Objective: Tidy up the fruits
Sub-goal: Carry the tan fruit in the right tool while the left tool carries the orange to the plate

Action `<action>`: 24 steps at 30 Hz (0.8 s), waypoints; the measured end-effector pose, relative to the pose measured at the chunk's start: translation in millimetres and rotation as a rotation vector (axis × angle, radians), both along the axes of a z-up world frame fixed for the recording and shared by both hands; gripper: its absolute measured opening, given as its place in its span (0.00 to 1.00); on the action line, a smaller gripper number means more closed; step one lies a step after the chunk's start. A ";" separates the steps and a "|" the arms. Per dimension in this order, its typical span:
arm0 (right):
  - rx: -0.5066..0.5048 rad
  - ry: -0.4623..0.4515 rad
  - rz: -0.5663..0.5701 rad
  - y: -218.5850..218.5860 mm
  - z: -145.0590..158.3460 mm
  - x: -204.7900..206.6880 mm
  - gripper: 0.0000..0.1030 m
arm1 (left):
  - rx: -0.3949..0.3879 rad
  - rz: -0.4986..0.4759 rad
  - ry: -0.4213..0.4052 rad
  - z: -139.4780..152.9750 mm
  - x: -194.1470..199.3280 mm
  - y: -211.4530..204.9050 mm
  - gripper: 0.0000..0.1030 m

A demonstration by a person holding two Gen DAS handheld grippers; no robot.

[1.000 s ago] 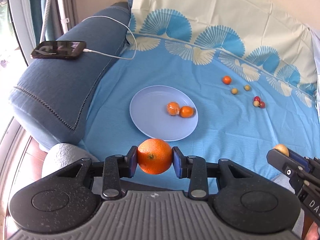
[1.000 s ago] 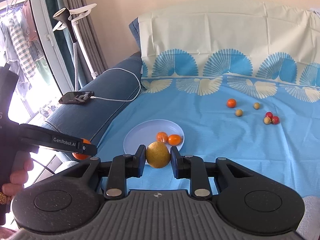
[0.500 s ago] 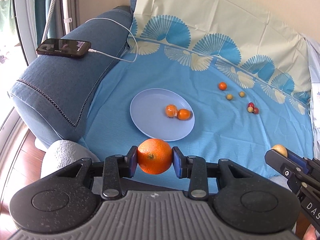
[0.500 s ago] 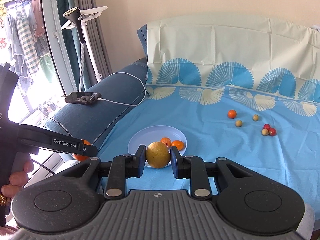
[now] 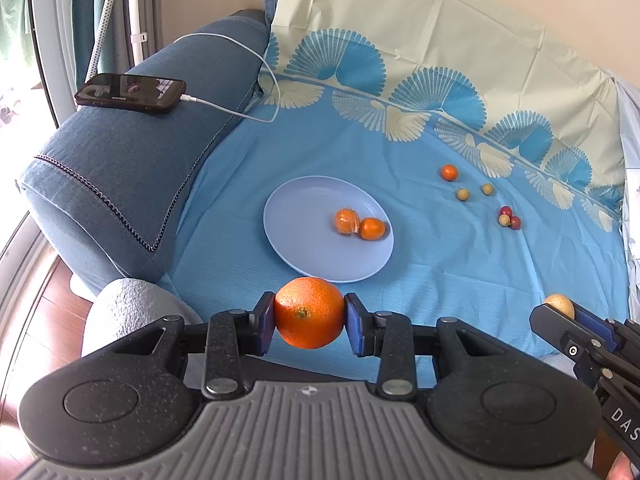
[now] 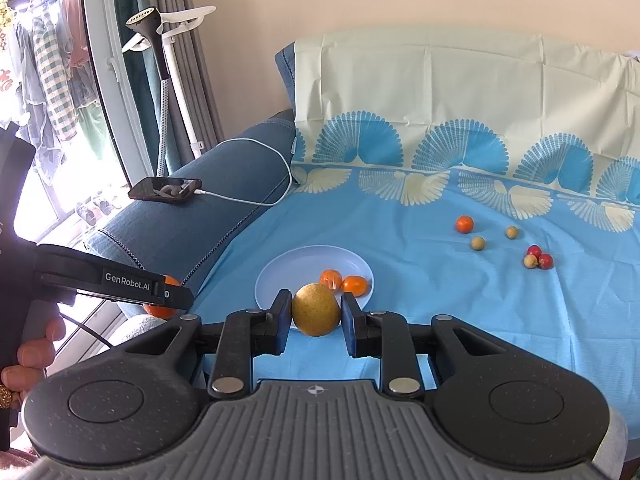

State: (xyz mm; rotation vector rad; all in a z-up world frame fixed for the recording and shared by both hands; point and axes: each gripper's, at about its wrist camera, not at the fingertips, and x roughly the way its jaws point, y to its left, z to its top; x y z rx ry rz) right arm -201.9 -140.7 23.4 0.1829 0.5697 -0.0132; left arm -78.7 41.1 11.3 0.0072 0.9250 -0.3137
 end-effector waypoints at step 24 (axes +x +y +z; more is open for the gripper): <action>-0.029 0.080 0.004 -2.0 -18.1 47.1 0.27 | 0.023 0.052 0.058 -21.6 45.4 6.6 0.39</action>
